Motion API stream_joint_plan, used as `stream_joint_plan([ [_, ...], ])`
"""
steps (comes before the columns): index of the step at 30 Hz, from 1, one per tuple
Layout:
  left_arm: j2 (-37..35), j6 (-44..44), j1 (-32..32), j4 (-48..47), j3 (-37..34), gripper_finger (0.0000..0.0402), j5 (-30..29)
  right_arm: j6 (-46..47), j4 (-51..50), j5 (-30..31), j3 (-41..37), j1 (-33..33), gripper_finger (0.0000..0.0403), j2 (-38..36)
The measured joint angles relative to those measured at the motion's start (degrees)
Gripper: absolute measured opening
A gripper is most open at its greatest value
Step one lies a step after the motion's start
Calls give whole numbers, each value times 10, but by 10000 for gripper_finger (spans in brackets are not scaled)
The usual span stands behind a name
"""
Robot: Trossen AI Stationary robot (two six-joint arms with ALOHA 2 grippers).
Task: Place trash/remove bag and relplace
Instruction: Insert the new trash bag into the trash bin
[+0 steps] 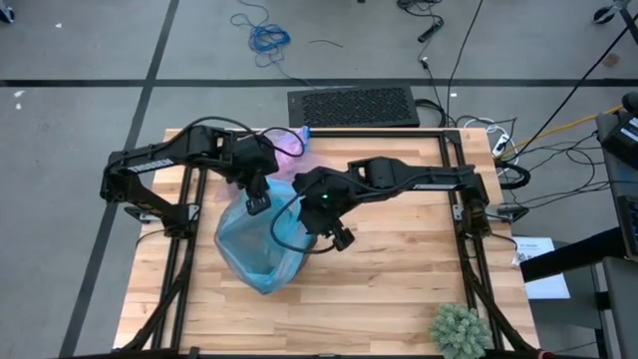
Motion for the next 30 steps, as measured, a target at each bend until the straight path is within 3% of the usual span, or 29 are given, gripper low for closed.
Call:
stream_joint_plan([
  [15,0,-6,0,2,0,1,11,4,-46,-15,0,-17,4,9],
  [22,0,-14,0,11,0,1,19,5,-36,-13,0,-4,34,3],
  [30,0,-14,0,13,0,1,22,-10,15,29,2,7,118,-1],
])
